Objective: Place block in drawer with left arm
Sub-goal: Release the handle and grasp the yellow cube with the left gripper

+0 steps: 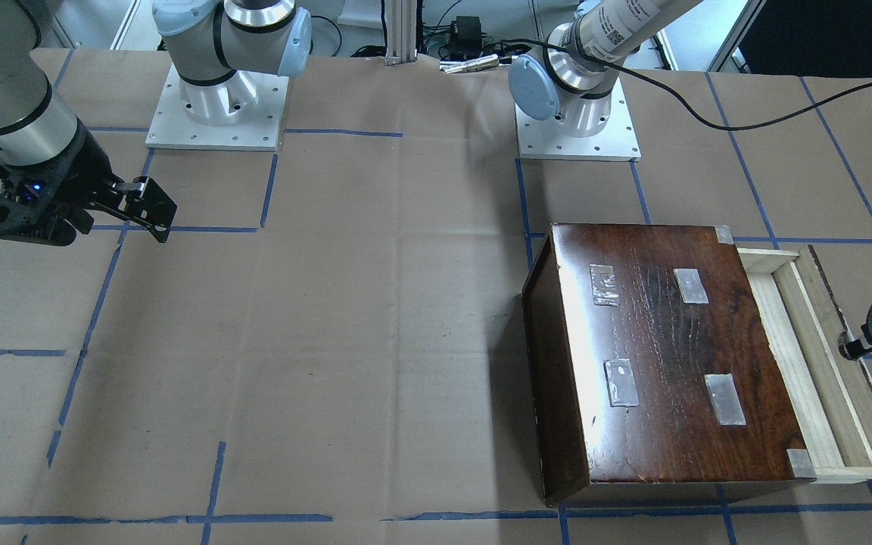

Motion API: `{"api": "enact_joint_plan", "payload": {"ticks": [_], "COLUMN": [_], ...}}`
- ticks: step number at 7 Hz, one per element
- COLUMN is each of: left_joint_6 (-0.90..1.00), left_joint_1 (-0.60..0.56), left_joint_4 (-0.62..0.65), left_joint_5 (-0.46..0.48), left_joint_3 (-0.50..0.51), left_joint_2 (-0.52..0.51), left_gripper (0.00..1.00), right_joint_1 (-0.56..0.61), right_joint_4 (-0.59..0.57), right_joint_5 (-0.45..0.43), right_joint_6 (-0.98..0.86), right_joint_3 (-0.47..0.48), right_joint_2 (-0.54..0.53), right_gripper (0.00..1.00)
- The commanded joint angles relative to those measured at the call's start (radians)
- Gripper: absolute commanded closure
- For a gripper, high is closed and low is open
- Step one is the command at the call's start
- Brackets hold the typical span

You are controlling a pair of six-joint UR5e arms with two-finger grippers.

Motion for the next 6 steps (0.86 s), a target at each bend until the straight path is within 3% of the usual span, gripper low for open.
{"api": "enact_joint_plan", "payload": {"ticks": [1, 4, 6], "left_joint_6": [0.005, 0.002, 0.006], "left_joint_1": [0.001, -0.002, 0.001], "left_joint_4": [-0.009, -0.018, -0.01], "left_joint_5": [0.014, 0.025, 0.054], "left_joint_3": [0.023, 0.076, 0.16], "left_joint_2": [0.006, 0.026, -0.035], "left_gripper": [0.01, 0.01, 0.01], "right_joint_1": [0.0, 0.0, 0.0], "right_joint_4": [0.0, 0.0, 0.0], "right_joint_5": [0.0, 0.0, 0.0], "right_joint_6": [0.0, 0.0, 0.0], "right_joint_3": [0.0, 0.0, 0.0], "right_joint_2": [0.0, 0.0, 0.0], "right_gripper": [0.0, 0.0, 0.0]}}
